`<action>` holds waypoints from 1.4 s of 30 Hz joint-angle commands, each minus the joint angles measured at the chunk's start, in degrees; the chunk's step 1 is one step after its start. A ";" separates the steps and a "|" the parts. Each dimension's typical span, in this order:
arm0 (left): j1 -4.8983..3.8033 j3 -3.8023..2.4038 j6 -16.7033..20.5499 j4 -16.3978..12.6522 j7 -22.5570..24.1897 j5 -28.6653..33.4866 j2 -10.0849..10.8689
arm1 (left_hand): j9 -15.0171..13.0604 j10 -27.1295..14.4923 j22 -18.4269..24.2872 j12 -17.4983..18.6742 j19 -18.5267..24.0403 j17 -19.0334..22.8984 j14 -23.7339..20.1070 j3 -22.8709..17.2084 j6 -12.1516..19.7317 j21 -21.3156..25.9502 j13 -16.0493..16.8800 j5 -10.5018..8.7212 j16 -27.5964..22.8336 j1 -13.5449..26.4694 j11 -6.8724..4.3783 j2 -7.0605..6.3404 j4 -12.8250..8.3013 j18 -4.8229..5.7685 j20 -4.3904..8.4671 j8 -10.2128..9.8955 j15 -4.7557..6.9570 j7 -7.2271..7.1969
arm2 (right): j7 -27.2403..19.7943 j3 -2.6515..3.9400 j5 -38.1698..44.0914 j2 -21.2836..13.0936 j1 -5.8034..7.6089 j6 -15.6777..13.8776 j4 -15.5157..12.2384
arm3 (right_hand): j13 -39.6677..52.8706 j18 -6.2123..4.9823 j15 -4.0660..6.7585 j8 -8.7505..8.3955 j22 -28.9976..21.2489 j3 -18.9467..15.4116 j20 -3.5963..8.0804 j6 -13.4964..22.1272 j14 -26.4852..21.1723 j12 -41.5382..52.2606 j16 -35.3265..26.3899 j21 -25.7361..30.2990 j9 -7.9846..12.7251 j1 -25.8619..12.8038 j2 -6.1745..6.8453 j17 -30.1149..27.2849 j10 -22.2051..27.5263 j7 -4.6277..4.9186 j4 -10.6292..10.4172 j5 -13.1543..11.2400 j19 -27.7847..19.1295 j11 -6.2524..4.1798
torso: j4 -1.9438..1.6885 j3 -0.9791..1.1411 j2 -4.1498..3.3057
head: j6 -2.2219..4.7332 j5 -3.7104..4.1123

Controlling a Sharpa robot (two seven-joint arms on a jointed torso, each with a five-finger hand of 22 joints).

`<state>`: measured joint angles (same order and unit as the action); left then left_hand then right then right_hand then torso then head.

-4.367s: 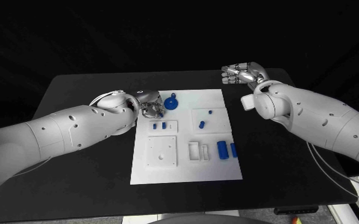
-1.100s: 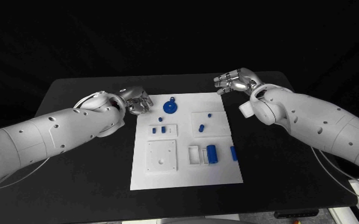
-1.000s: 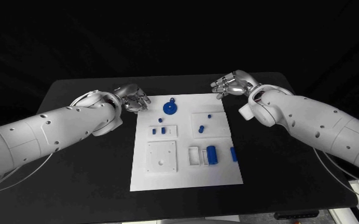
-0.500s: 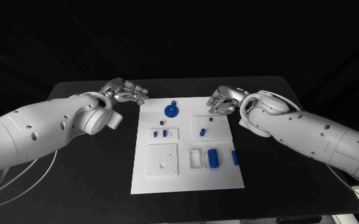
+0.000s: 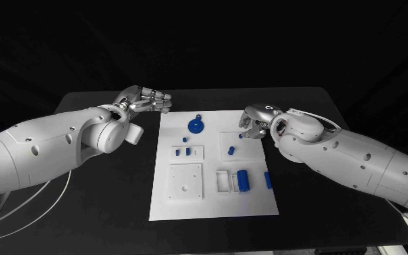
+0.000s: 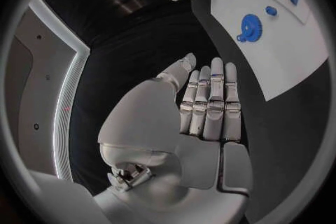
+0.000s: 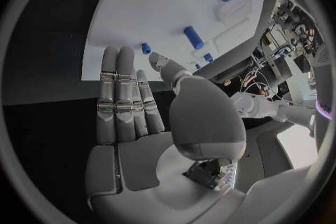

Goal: Assemble the parts on the task board

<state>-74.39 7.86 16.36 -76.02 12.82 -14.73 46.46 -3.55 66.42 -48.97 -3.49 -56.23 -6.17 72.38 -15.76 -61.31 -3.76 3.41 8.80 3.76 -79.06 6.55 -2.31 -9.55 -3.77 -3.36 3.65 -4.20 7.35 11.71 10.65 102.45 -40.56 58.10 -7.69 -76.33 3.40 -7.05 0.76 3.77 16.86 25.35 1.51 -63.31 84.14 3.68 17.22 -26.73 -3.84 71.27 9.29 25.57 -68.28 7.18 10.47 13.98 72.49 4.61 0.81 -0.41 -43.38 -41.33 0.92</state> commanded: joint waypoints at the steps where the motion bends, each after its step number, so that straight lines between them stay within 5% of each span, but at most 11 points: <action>1: -0.10 -0.06 0.32 -0.42 2.75 -0.29 0.08 | -0.04 -0.27 0.22 0.14 -0.51 -0.10 0.05 0.37 -0.02 -0.26 -0.06 0.17 -0.11 0.58 -0.01 0.21 0.03 0.12 0.12 -0.02 -0.13 0.53 | 1.81 -0.29 3.03 0.11 -0.09 1.78 -0.12 | -0.05 -0.47 0.45 -0.19 0.21 0.34 0.17 -0.18 2.12 -0.30 0.61 -0.38 0.05 0.05 0.75 0.55 -0.45 -0.23 -0.48 -0.33 0.34 -0.20 | 0.08 0.06 -0.01 | -0.24 -0.08; 23: -0.21 -0.09 1.30 -0.92 2.97 -4.70 -0.16 | -0.04 -0.47 1.07 0.13 -0.54 -0.04 -0.25 0.41 -0.07 -0.30 -0.06 0.30 -0.11 0.57 0.07 0.24 0.06 0.08 0.02 -0.02 -0.25 0.56 | 0.75 -1.98 2.28 1.59 -0.74 0.35 0.97 | -0.05 -1.25 1.15 -0.17 8.47 7.62 0.96 -2.30 1.29 -0.31 12.09 -8.08 0.01 -0.64 0.95 7.73 -2.72 -0.77 -0.79 -2.79 -0.57 -0.92 | -0.08 0.17 0.00 | -0.81 -0.22; 29: -0.22 -0.09 1.00 -0.89 2.79 -4.72 -0.24 | -0.04 -0.47 1.07 0.13 -0.54 -0.04 -0.25 0.41 -0.07 -0.30 -0.06 0.30 -0.11 0.57 0.07 0.24 0.06 0.08 0.02 -0.02 -0.25 0.56 | 0.45 -2.14 2.12 2.07 -1.04 -0.28 1.33 | 0.01 -1.25 1.78 -0.11 11.03 9.88 1.63 -4.09 1.32 -0.28 14.84 -10.25 -0.09 0.48 -0.05 8.96 -5.03 -1.27 -0.17 -5.86 -0.62 -1.70 | -0.02 0.11 -0.03 | -0.96 -0.26; 42: -0.24 -0.09 0.78 -0.80 2.67 -4.73 -0.36 | -0.04 -0.52 1.46 0.13 -0.60 -0.08 -0.24 0.43 -0.14 -0.32 -0.06 0.34 -0.11 0.66 0.07 0.29 0.15 0.08 0.02 -0.02 -0.25 0.55 | 1.03 -2.44 2.67 2.72 -1.44 -1.83 2.23 | 0.08 -0.77 2.61 -0.01 15.35 11.69 2.75 -6.48 0.14 -0.19 19.25 -12.37 -0.18 1.29 -1.64 10.49 -7.41 -1.82 0.65 -8.16 -1.11 -2.46 | -0.10 0.10 0.04 | -1.08 -0.33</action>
<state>-74.54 7.83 17.30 -76.72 14.85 -19.22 46.25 -3.56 66.42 -47.57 -3.49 -56.41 -6.20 72.38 -15.60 -61.30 -3.77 3.42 8.80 3.76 -78.85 6.55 -2.11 -9.39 -3.80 -3.17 3.65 -4.20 7.77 13.01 8.49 104.41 -38.07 57.09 -9.50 -74.04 3.39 -7.88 3.09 3.63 32.18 36.80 3.90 -69.55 84.03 3.68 36.32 -39.02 -3.89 72.49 8.04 36.06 -75.40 5.43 11.24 5.93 71.36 2.24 0.78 -0.31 -43.35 -42.39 0.59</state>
